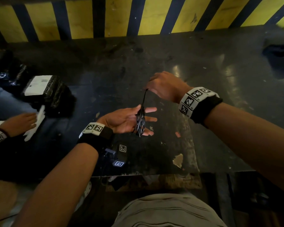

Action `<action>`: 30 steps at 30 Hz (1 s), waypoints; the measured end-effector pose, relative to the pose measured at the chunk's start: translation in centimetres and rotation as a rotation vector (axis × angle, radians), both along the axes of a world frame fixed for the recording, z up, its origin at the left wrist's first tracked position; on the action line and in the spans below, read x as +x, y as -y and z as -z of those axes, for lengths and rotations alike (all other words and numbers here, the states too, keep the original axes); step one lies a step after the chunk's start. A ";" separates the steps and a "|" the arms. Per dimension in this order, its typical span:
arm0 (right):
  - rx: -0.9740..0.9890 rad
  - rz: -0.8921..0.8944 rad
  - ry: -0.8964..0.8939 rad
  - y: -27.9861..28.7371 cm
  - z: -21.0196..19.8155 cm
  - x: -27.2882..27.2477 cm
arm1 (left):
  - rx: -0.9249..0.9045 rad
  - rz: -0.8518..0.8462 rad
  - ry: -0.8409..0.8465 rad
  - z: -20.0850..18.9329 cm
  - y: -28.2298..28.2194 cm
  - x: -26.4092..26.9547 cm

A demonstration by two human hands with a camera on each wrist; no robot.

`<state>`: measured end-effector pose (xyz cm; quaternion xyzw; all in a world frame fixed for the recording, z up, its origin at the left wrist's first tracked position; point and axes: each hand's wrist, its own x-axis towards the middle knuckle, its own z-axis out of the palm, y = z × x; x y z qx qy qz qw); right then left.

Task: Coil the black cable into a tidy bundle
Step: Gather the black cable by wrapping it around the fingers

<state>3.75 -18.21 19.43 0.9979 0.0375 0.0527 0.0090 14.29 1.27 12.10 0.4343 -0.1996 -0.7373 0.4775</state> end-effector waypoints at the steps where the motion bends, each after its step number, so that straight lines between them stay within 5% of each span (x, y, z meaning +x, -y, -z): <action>1: 0.047 0.036 -0.005 0.2 0.4 0.0 | -0.027 -0.002 -0.024 -0.2 -0.1 -0.2; 8: 0.522 0.206 0.000 -1.1 5.4 -2.3 | -0.250 0.030 -0.146 -3.0 0.3 -1.0; 16: 0.714 0.115 0.000 -6.6 11.0 -5.5 | -0.437 -0.037 -0.159 -4.6 1.8 0.2; 22: 0.700 0.043 -0.052 -7.7 11.1 -6.4 | -0.353 -0.140 -0.126 -2.9 2.4 2.0; 30: 0.452 0.042 -0.203 -7.7 9.1 -6.4 | -0.149 -0.356 -0.013 0.7 1.1 3.6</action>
